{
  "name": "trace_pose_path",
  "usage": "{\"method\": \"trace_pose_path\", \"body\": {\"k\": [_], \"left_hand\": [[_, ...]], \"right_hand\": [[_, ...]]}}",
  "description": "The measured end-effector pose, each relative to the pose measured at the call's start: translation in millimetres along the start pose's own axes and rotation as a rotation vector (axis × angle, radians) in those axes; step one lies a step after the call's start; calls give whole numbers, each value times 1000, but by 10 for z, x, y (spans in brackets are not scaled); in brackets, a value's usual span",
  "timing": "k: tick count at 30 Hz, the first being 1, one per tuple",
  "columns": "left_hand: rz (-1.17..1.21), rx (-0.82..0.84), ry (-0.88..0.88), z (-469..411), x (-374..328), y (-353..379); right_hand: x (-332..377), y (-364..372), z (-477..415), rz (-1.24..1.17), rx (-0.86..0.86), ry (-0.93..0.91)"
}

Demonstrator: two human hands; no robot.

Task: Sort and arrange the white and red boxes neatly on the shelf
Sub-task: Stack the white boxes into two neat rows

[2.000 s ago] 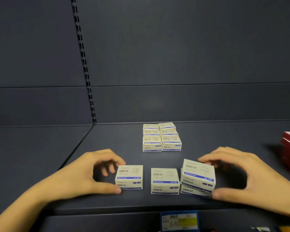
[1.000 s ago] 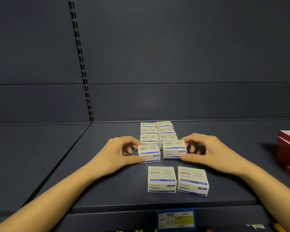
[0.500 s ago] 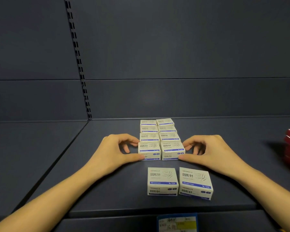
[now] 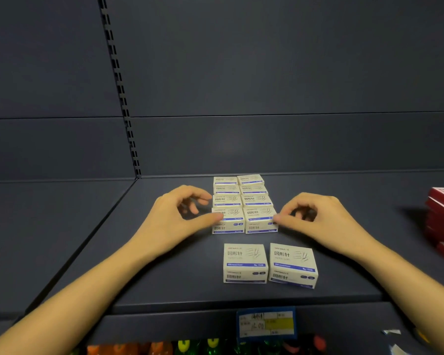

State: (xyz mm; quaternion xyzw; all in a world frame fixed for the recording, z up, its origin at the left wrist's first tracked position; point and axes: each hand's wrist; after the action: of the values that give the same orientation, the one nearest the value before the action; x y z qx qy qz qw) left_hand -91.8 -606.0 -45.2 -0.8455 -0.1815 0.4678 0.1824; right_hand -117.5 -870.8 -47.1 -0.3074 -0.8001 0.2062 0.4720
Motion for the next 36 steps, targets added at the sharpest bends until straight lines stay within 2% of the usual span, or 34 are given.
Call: {"method": "trace_pose_path", "body": {"k": [2,5,8,14,17,22,36], "left_hand": [[111,131,25,73,-90,-72],[74,375,93,207,-166,-126],[6,465,130,335,-188,-107],[-76,390,181,378,-175,-61],[-72,337,182,377,-153,-79],[-113,226,132,343,-84,-112],[-115,199,82,301,-45,-71]], "right_hand": [[41,-117,62,-104,20,-13],[88,-318,203,-167,106,-71],[122,-434,353,-102,210,-130],[166,-436,492,154,265,-167],[152,-398,512,207,293,-163],[85,-328,474,133,295,-134],[51,-26,238,-7,139,-25]]}}
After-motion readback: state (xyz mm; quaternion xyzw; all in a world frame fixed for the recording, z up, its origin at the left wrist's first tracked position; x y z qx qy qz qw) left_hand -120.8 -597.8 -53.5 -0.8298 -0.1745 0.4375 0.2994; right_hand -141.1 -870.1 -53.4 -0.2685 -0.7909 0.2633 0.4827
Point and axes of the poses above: each hand's wrist, its own z-axis away from the middle knuckle, its own y-axis out of the palm, x = y × z, and after that the axes turned 7 degrees about -x, right-handed
